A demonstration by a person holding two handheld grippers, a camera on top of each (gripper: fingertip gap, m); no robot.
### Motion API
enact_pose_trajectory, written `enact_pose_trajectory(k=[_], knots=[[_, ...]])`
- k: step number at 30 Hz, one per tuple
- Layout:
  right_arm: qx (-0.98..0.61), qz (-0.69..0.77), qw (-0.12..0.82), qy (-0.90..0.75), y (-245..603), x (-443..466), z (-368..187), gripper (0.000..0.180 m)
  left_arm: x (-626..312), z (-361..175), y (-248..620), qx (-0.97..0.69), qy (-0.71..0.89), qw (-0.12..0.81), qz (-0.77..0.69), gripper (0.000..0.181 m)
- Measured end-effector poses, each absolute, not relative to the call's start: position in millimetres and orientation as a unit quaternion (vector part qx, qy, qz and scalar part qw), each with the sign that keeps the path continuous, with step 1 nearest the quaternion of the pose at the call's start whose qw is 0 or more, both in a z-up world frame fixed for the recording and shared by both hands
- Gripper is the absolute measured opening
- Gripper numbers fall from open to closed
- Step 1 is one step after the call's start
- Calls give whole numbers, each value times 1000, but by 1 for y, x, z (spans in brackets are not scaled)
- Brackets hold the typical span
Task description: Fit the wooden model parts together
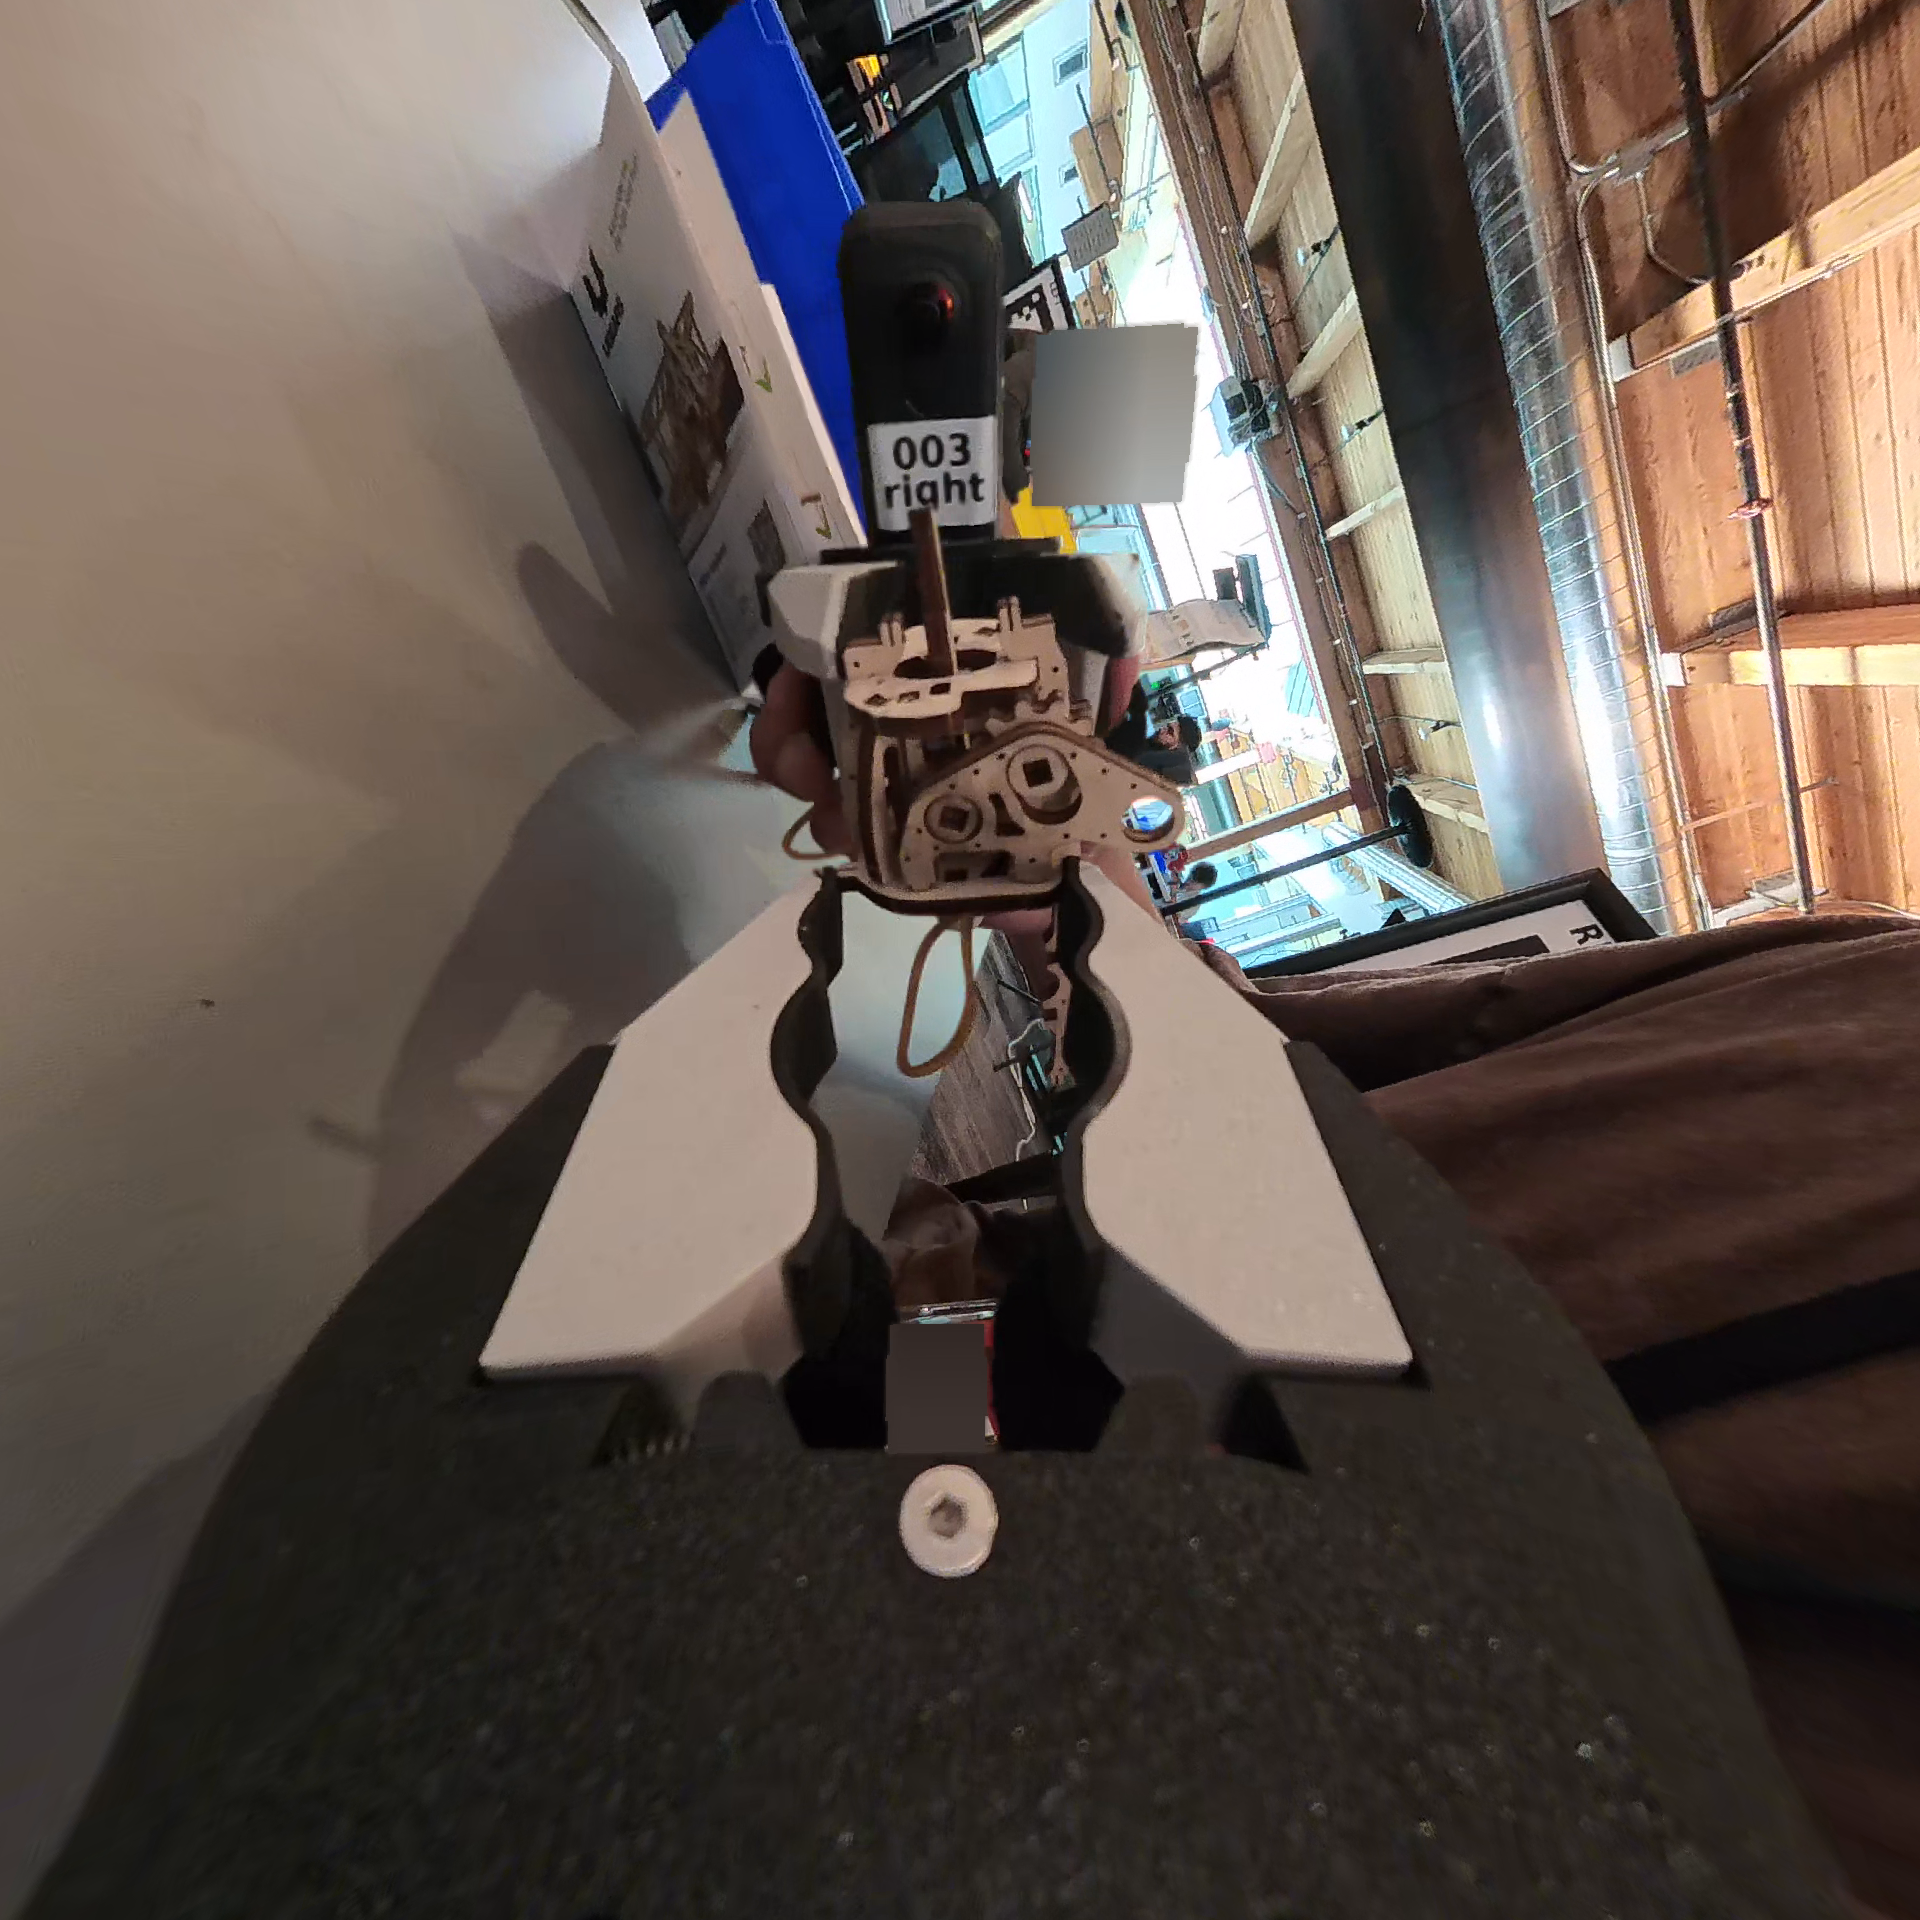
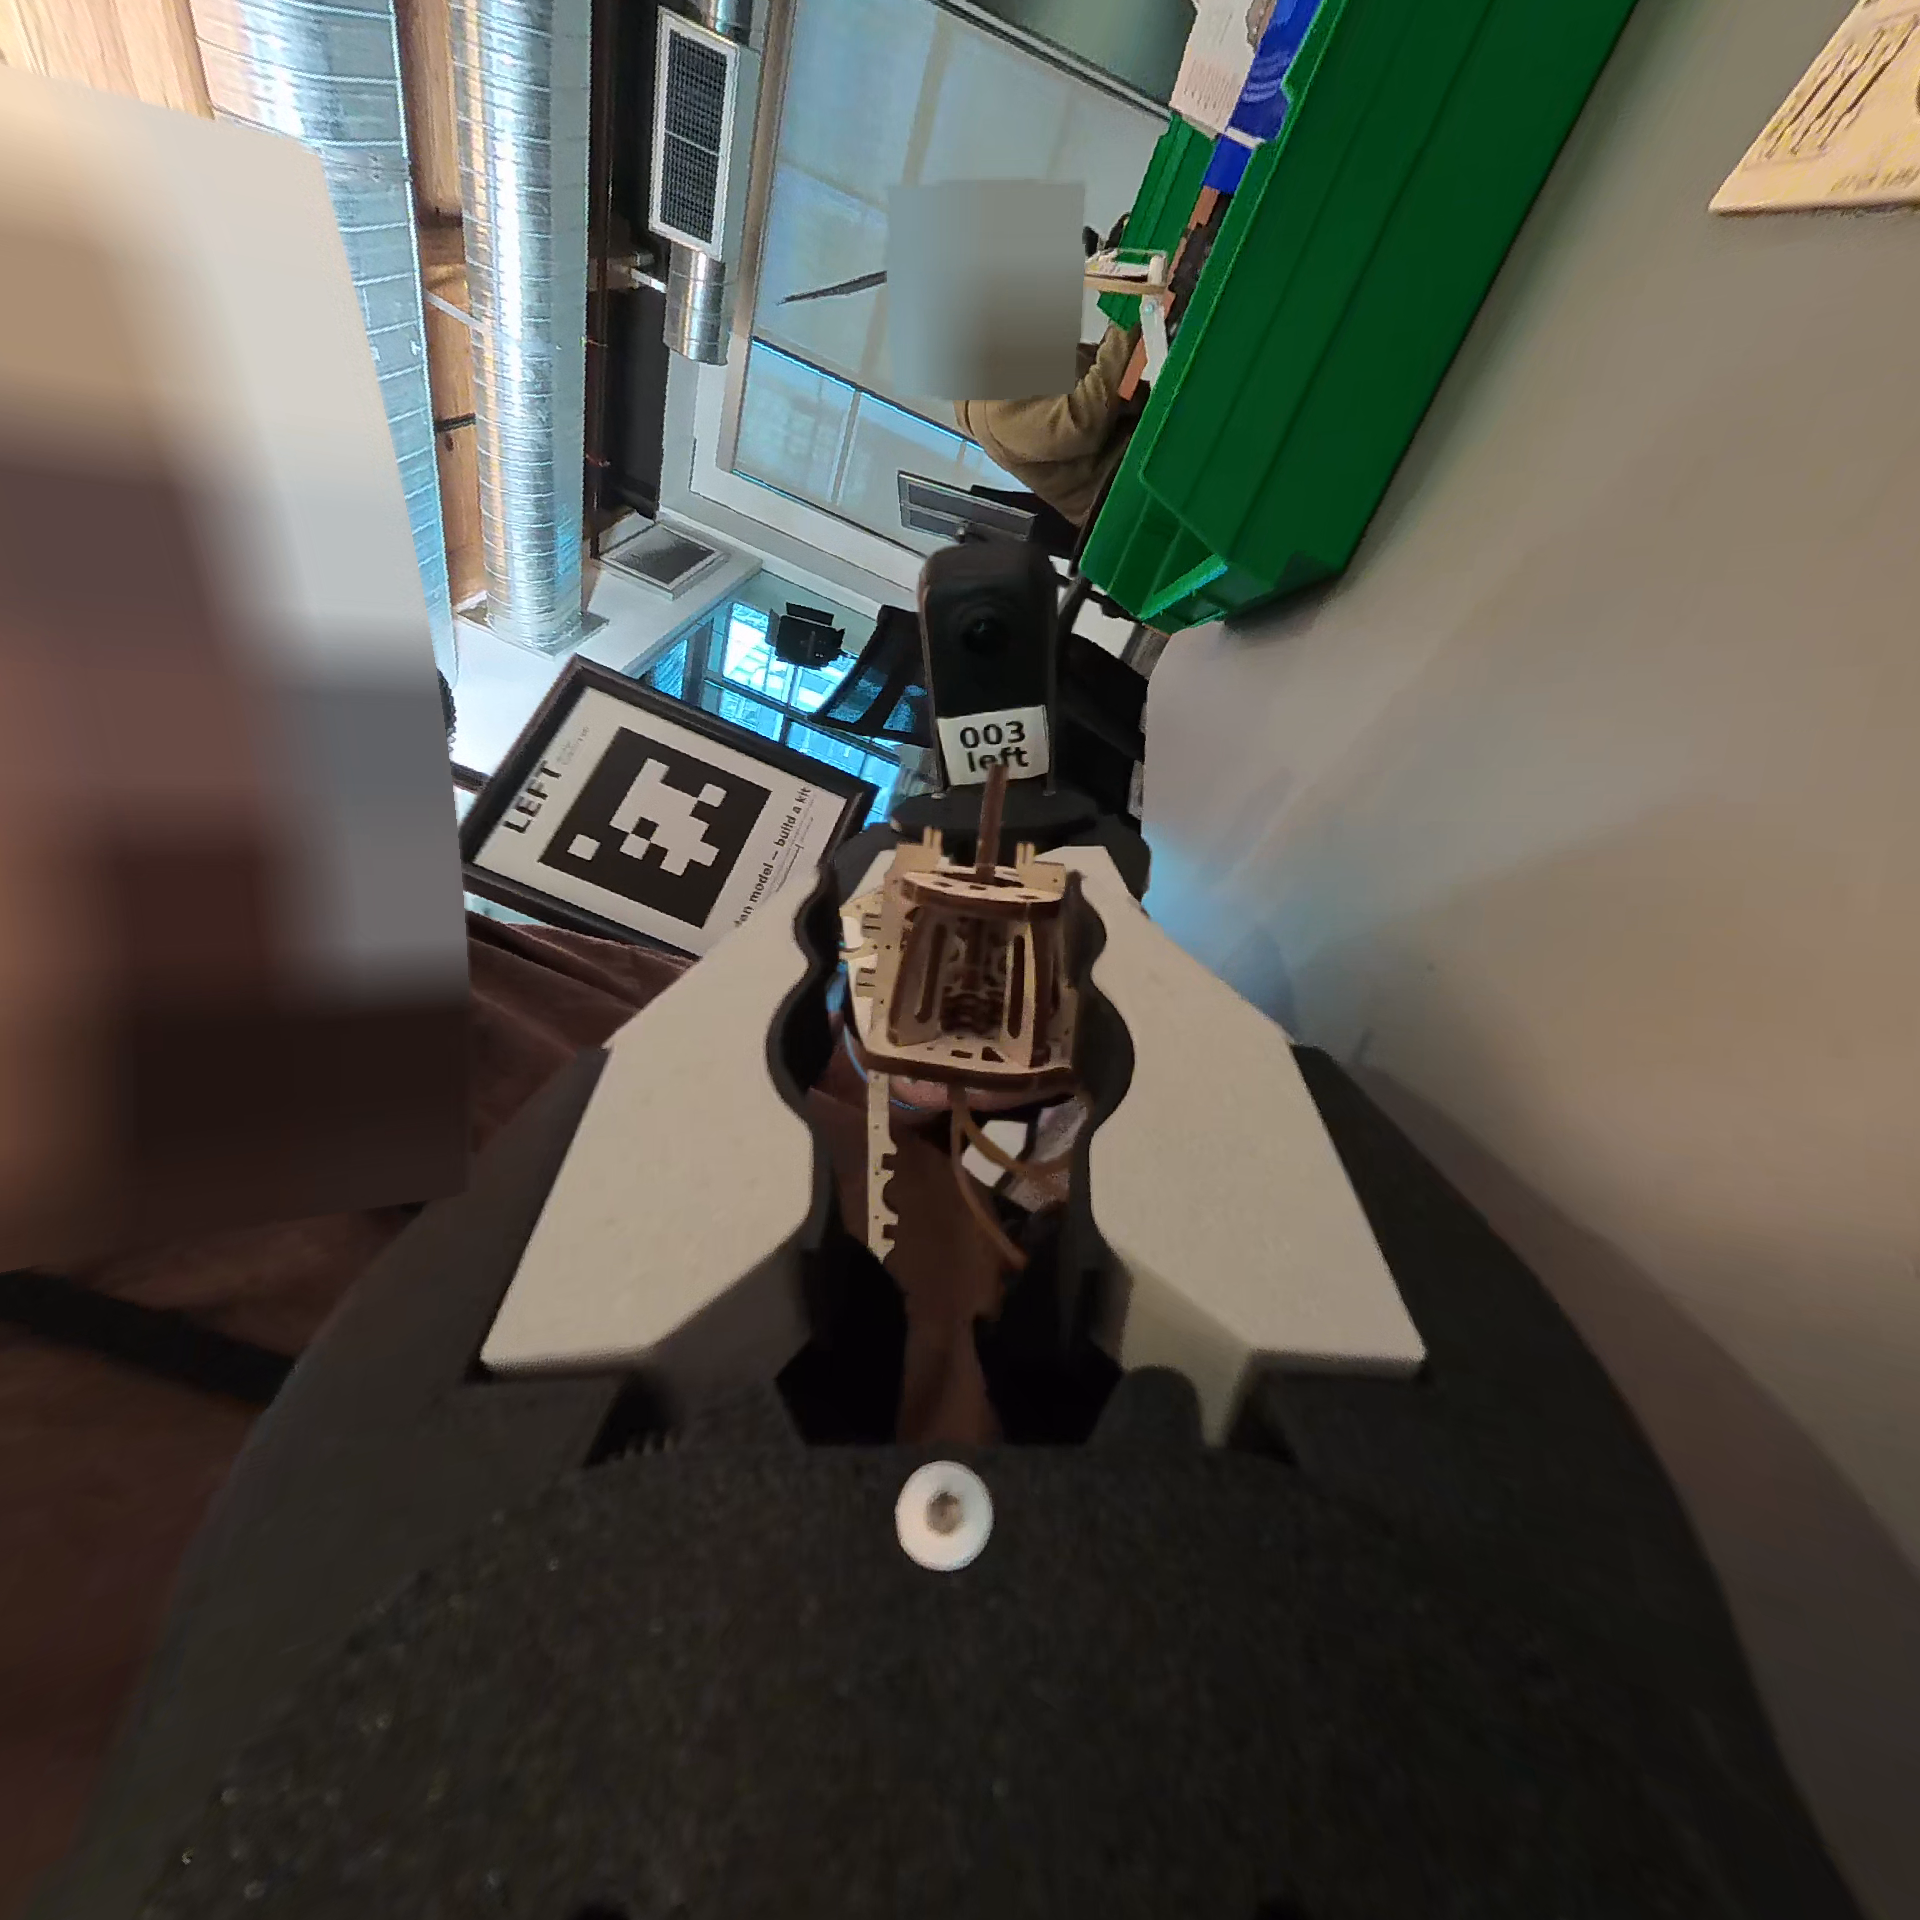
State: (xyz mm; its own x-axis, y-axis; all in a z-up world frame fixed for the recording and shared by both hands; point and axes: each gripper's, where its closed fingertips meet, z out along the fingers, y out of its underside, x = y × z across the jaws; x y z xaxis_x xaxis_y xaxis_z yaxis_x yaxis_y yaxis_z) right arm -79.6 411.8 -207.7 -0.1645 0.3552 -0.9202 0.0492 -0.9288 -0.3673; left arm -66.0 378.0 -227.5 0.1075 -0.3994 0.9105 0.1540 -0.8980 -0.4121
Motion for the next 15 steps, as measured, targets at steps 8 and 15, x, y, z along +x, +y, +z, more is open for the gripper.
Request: enact_pose_trajectory(k=[8,15], knots=[[-688,671,119,-250,411,-71,-216,59,-68,-231,379,-731,105,222,-637,39],[-676,688,48,-261,389,-79,-222,58,-66,-231,378,-733,110,225,-632,39]])
